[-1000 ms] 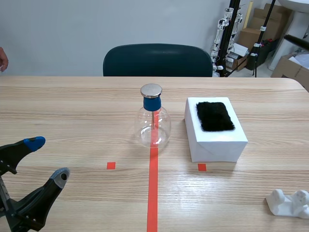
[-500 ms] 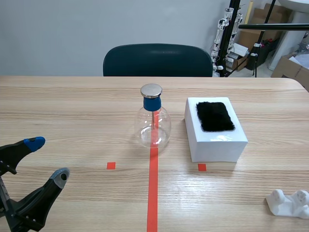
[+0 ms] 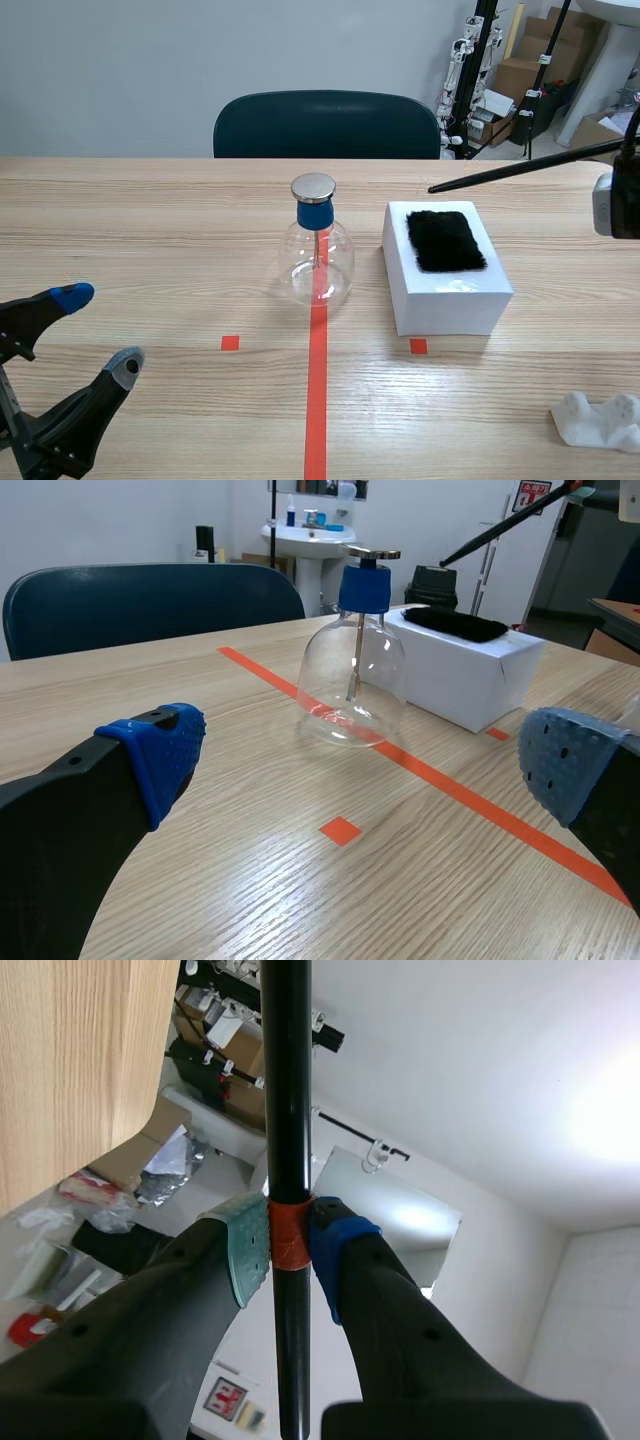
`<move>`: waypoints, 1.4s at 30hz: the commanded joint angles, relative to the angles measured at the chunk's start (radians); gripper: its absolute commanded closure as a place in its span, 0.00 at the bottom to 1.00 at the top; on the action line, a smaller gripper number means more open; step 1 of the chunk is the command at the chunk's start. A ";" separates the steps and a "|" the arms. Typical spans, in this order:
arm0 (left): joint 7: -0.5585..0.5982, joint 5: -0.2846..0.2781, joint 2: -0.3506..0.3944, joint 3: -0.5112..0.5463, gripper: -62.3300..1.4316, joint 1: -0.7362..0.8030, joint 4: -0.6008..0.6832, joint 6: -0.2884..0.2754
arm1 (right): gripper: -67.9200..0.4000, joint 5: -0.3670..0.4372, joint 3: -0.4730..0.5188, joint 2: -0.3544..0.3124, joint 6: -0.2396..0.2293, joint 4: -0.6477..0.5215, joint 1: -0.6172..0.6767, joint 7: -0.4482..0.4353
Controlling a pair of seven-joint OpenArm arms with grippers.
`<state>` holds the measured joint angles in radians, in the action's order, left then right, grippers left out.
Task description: Do the electroscope experiment. rub the rod on the fur
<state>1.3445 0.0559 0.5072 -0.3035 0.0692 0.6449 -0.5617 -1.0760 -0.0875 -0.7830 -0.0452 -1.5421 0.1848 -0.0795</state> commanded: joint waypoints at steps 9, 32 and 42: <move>0.020 -0.010 0.006 0.006 0.00 -0.003 0.008 -0.003 | 0.99 -0.094 0.002 0.061 0.006 0.087 -0.090 -0.038; 0.020 -0.010 0.006 0.006 0.00 -0.003 0.008 -0.003 | 0.99 -0.107 0.004 0.058 -0.007 0.115 -0.030 -0.061; 0.020 -0.010 0.006 0.006 0.00 -0.003 0.008 -0.003 | 0.99 -0.083 0.003 0.062 -0.006 0.114 -0.032 -0.066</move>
<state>1.3445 0.0555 0.5072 -0.3035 0.0692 0.6449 -0.5617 -1.1591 -0.0914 -0.7036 -0.0605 -1.4143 0.1669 -0.1715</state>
